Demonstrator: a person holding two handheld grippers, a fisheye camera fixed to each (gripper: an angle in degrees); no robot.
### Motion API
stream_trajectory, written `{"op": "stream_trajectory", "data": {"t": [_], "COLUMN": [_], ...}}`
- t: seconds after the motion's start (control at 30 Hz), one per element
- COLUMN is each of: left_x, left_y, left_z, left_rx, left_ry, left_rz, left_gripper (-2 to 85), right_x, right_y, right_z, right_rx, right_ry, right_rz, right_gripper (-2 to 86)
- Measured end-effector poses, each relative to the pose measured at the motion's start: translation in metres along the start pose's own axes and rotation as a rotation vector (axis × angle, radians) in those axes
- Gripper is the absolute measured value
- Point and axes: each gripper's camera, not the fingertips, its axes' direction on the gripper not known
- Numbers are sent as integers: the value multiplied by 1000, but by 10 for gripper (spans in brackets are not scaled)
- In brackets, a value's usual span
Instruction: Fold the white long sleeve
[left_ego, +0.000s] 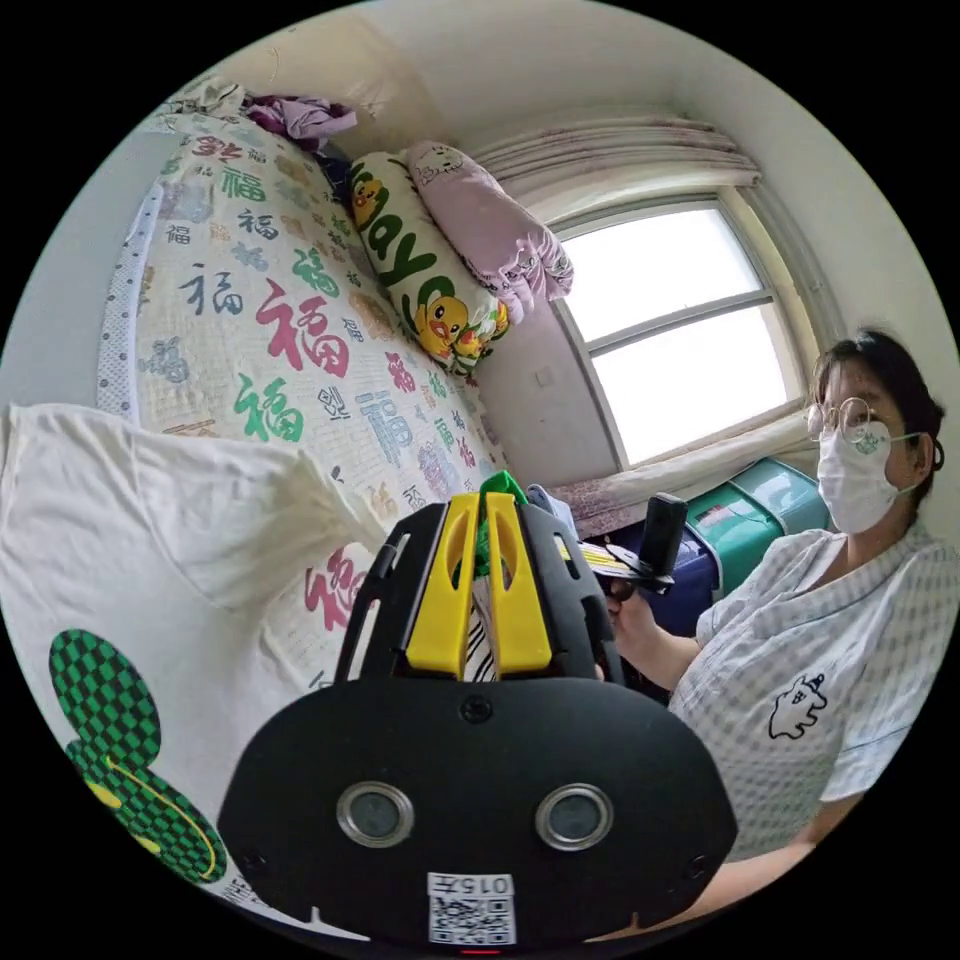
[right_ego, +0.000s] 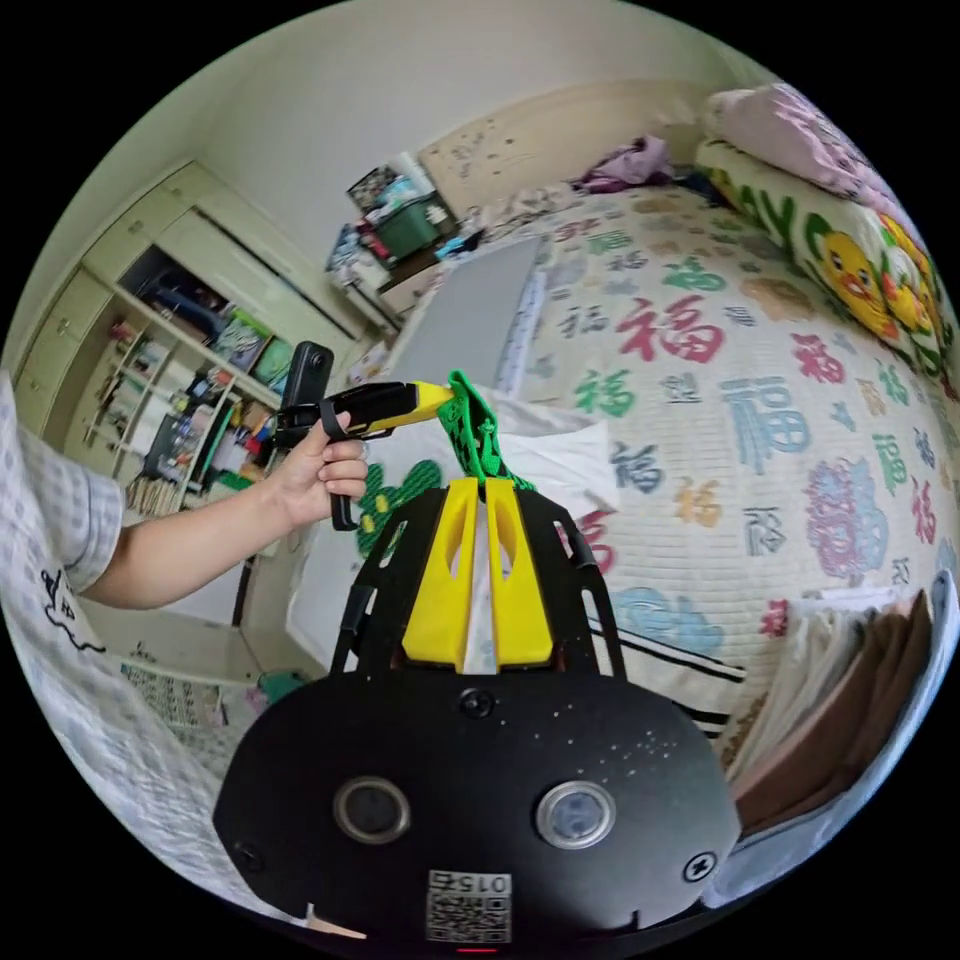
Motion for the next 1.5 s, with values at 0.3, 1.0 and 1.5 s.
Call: {"op": "stream_trajectory", "data": {"t": [0.3,1.0,1.5], "left_x": [-103,-225,-299], "left_y": [226,286,-69], "left_z": [-200,-230,-5], "left_rx": [159,165,-88], "left_ry": [-222,-369,-501], "left_rz": [-308,-448,-371], "left_gripper": [-4,66,103], "right_x": [-174,-159,-86], "right_y": [9,17,-76], "right_z": [171,224,267], "right_rx": [-343,-543,-423], "right_ry": [-187,161,329], "right_rz": [-175,-201,-372], "right_gripper": [4,39,106]}}
